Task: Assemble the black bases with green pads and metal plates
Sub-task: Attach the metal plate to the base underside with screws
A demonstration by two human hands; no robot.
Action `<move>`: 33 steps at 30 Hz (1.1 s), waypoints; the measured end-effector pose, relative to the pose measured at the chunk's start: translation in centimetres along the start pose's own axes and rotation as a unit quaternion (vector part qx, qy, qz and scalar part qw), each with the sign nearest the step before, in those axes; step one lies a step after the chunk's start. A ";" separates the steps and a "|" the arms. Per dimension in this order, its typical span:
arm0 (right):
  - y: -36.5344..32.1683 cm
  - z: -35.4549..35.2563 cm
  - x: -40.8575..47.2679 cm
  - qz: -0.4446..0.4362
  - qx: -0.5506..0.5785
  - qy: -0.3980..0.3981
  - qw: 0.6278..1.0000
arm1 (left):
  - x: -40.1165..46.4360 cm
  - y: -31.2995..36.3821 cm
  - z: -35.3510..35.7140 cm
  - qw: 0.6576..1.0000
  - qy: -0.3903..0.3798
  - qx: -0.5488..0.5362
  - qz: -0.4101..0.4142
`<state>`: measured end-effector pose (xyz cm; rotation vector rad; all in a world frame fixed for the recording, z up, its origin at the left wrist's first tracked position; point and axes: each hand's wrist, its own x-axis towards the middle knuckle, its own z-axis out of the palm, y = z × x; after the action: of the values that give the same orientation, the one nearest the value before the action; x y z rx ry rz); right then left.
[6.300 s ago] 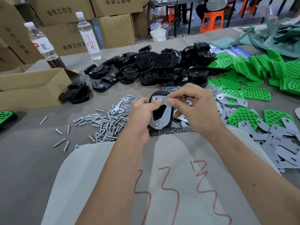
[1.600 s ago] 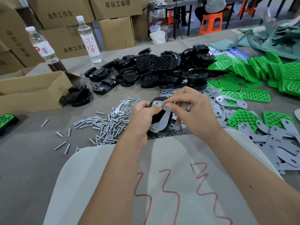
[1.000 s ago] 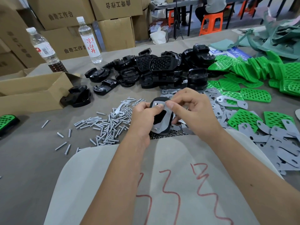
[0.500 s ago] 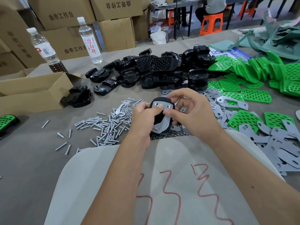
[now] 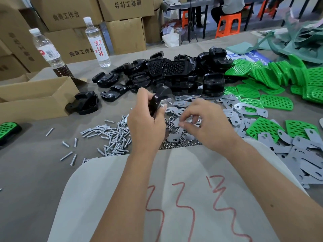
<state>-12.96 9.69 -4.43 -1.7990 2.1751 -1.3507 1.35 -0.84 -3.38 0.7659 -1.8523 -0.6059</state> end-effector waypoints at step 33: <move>-2.2 1.8 1.0 -0.018 -0.221 -0.170 0.960 | 0.8 -1.1 0.5 0.951 0.110 -0.232 -0.173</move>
<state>-10.66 7.86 -3.76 -2.0209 2.3780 -0.5162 0.87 -2.20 -3.87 0.8023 -1.3044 -1.0889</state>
